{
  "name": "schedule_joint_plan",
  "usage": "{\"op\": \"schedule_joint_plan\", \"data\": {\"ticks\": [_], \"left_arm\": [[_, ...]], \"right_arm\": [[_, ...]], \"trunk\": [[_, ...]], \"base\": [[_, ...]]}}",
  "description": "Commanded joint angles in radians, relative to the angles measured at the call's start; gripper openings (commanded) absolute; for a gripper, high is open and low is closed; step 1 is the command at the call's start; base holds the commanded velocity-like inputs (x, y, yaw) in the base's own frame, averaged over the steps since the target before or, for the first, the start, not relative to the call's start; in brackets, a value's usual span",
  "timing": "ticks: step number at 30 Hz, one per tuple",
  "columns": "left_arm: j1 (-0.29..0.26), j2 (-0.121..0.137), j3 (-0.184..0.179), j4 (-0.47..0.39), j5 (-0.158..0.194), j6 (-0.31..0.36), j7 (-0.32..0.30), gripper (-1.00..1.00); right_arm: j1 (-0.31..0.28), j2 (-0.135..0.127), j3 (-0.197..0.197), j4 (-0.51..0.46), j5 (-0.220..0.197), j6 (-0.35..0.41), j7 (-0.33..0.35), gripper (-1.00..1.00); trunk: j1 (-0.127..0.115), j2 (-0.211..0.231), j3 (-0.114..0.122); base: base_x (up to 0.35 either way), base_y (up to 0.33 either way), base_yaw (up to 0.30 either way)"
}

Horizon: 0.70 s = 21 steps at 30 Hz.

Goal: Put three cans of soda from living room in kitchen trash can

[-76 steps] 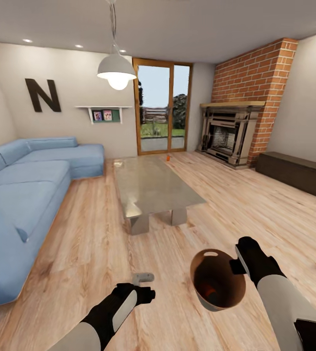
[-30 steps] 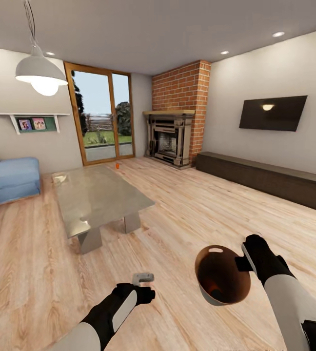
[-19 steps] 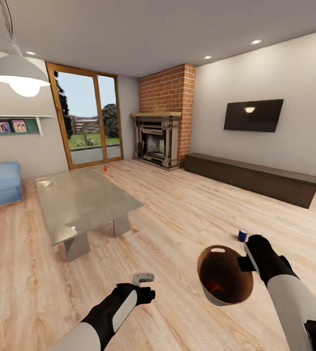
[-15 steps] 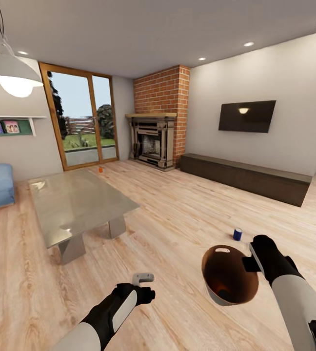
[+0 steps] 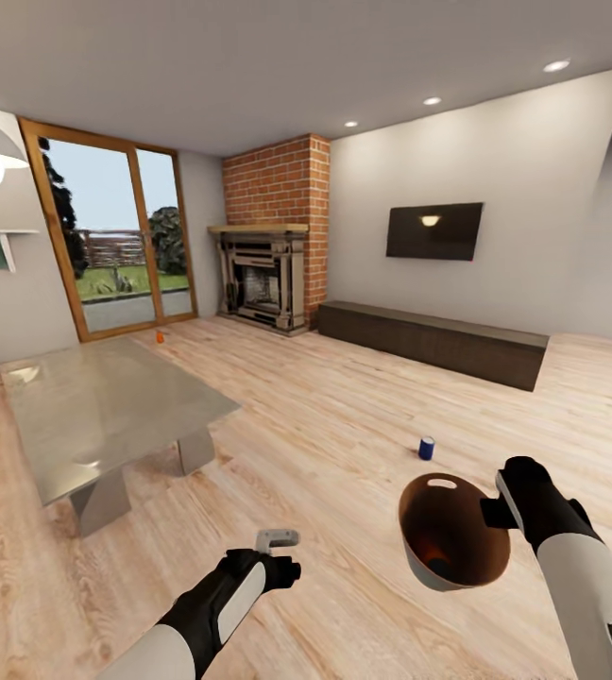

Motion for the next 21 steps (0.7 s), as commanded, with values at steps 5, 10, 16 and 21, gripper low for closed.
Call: {"op": "schedule_joint_plan", "data": {"ticks": [5,10,16,21], "left_arm": [[0.0,0.0,0.0,0.0,0.0,0.0,0.0,1.0],[0.0,0.0,0.0,0.0,0.0,0.0,0.0,1.0],[0.0,0.0,-0.001,0.0,0.0,0.0,0.0,1.0],[0.0,0.0,-0.001,0.0,0.0,0.0,0.0,1.0]], "right_arm": [[0.0,-0.002,-0.001,0.0,-0.012,0.0,0.003,-1.0],[0.0,-0.014,-0.003,0.0,-0.013,0.0,0.003,-1.0],[0.0,-0.018,-0.004,0.0,-0.014,0.0,0.003,-1.0],[0.0,-0.019,-0.004,0.0,-0.014,0.0,0.004,-1.0]], "trunk": [[0.0,0.0,0.005],[0.0,0.0,0.01],[0.0,0.0,0.015],[0.0,0.0,0.019]], "base": [[0.0,0.0,-0.239],[0.0,0.0,-0.245],[0.0,0.0,-0.247],[0.0,0.0,-0.247]]}}
